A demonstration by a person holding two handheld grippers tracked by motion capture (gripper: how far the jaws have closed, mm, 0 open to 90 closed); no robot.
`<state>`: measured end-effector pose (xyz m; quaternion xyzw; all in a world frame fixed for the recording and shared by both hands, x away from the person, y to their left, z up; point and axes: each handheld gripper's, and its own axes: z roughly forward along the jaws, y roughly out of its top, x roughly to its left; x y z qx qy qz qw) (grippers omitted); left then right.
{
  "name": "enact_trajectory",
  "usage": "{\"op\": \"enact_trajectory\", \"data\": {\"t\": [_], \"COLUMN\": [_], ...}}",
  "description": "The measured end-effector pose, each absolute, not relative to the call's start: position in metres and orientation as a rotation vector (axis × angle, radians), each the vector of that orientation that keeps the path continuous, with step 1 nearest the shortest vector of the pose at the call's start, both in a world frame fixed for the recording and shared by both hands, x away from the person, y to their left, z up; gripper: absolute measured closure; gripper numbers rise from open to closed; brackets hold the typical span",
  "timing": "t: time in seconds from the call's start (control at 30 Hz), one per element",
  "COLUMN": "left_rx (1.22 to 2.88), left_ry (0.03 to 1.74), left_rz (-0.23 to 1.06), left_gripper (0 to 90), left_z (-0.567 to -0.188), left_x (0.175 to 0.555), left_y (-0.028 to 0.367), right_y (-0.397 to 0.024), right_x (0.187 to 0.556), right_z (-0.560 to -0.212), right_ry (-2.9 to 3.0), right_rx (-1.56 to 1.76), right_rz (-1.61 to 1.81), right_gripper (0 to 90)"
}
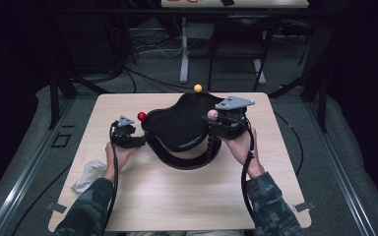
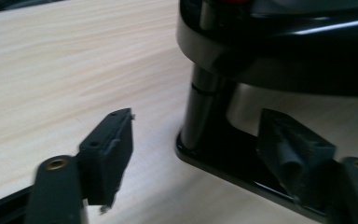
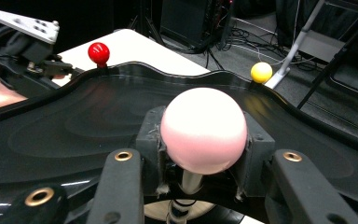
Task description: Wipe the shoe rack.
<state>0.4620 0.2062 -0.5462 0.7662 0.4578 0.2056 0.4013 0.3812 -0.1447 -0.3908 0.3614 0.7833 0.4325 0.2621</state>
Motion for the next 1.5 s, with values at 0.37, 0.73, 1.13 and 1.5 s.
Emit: {"op": "enact_trajectory", "data": {"t": [0.37, 0.73, 1.13, 1.5], "left_rx": [1.884, 1.899, 1.904, 1.900], "left_ry": [1.118, 1.105, 1.126, 1.145], "left_rz": [0.564, 0.592, 0.598, 0.592], "left_gripper": [73.4, 74.8, 74.8, 74.8], "left_z": [-0.552, -0.552, -0.551, -0.551], "left_x": [0.469, 0.455, 0.433, 0.418], "left_y": [0.196, 0.204, 0.208, 0.210], "right_y": [-0.144, -0.142, -0.151, -0.150], "right_x": [0.381, 0.390, 0.381, 0.336], "right_z": [-0.391, -0.394, -0.386, -0.380], "right_ry": [2.112, 2.088, 2.086, 2.137], "right_rx": [0.986, 0.975, 1.019, 1.034], "right_rz": [1.168, 1.161, 1.188, 1.248], "right_gripper": [60.2, 60.0, 35.4, 13.3]}}
